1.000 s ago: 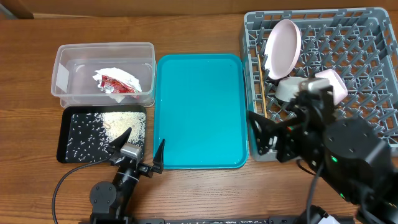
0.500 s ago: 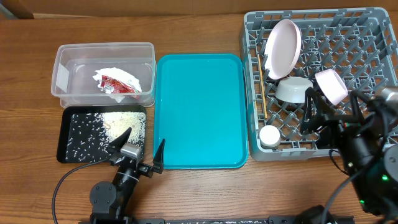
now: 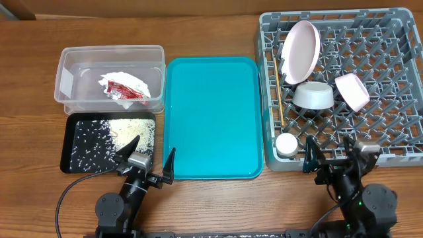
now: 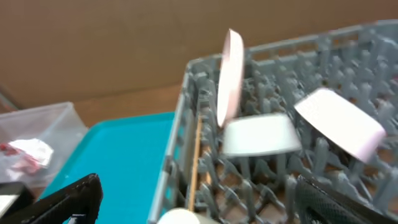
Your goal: Sort waste into correct bins and load items into the dishwasher
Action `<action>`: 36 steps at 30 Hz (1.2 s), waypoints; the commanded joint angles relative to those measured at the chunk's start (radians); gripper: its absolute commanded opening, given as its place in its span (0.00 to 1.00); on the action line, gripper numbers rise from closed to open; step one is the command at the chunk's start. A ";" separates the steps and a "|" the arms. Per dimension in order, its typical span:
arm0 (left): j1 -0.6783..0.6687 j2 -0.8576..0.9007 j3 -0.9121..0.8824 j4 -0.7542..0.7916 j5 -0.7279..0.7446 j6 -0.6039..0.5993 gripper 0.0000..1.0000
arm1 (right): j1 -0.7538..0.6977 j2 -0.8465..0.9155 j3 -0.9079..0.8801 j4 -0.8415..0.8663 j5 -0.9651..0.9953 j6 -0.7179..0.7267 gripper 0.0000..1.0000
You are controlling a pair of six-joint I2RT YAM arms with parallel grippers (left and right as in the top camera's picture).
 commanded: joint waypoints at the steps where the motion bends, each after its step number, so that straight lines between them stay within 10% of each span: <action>1: 0.006 -0.010 -0.003 0.000 0.004 0.012 1.00 | -0.053 -0.105 -0.131 0.047 -0.021 -0.012 1.00; 11: 0.006 -0.010 -0.003 0.000 0.004 0.012 1.00 | -0.082 -0.158 -0.406 0.470 -0.020 -0.012 1.00; 36: 0.006 -0.010 -0.003 0.000 0.004 0.012 1.00 | -0.082 -0.158 -0.408 0.450 -0.009 -0.013 1.00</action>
